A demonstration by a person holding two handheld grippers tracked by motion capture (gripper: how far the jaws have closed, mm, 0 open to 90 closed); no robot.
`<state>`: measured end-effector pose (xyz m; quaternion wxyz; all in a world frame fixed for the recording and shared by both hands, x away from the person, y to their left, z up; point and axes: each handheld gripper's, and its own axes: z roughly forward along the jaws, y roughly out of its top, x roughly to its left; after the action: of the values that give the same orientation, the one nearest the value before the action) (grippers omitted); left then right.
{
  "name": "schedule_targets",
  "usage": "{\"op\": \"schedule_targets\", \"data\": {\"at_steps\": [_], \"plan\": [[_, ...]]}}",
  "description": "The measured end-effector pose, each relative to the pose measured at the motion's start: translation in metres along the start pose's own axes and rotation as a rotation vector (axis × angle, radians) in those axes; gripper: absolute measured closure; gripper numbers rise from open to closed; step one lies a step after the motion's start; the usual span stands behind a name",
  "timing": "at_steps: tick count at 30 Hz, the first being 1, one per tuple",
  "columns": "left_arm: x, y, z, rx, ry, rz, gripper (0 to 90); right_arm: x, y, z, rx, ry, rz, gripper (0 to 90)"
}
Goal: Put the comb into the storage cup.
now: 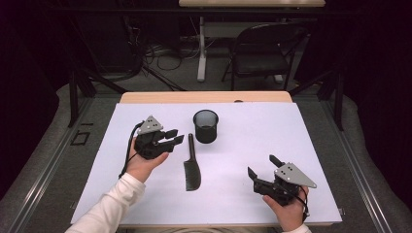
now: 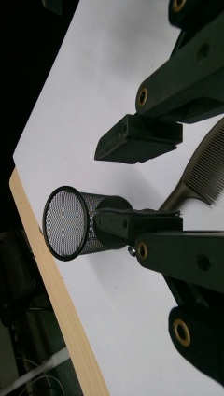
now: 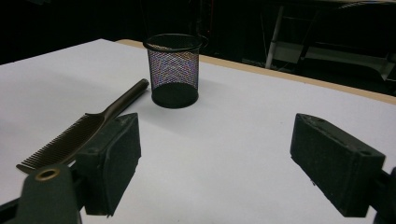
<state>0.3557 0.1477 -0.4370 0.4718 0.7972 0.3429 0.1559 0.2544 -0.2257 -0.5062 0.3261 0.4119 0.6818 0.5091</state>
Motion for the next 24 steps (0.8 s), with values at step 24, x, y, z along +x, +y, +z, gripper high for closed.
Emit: {"op": "schedule_targets", "data": {"at_steps": [24], "plan": [[0.01,0.003,0.038,0.103,0.059,-0.025,89.6,-0.001,-0.001,0.001,0.007,0.019,0.004,15.8]]}}
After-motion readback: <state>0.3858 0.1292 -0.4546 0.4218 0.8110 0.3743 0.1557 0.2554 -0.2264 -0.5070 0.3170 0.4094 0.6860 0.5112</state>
